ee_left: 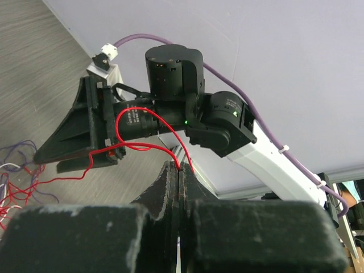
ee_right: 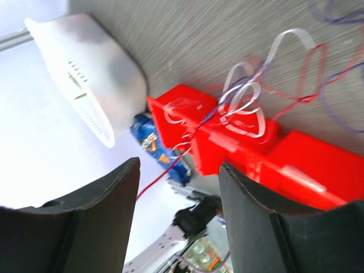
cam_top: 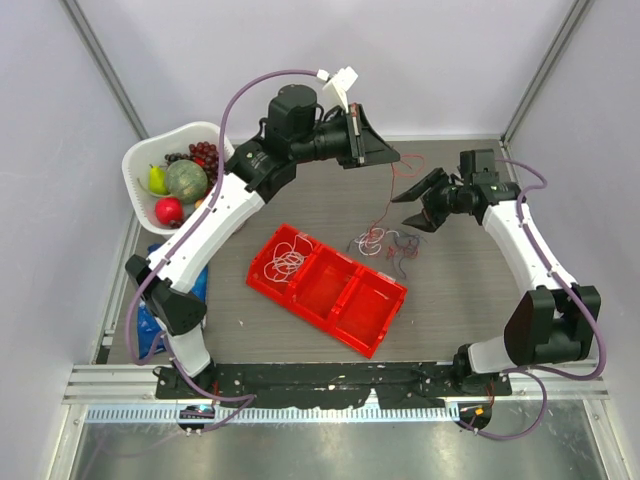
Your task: Untangle the cables
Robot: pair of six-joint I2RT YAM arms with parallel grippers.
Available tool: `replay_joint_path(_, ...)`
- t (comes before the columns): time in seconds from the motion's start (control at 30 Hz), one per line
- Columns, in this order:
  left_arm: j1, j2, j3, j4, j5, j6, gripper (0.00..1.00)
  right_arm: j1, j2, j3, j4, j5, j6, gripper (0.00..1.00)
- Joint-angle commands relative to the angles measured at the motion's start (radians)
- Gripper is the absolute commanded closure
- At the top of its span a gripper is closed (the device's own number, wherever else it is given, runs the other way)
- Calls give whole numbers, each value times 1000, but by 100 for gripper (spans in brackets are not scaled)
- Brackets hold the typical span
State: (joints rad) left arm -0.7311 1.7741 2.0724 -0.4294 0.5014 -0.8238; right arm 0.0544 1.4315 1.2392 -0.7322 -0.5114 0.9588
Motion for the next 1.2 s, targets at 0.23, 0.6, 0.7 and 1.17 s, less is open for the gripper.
replay_joint_path(0.23, -1, -15, 8, 80, 37, -12, 100, 166, -37, -86, 341, -82, 445, 38)
replay_joint_path(0.6, -1, -68, 15, 92, 68, 47, 100, 157, 151, -90, 445, -18, 411, 61)
replay_joint_path(0.7, -1, -93, 18, 104, 94, 71, 100, 148, 233, -78, 525, -18, 406, 61)
replay_joint_path(1.17, -2, -237, 80, -15, 77, 278, 100, 1, 498, 74, 472, 51, 219, 63)
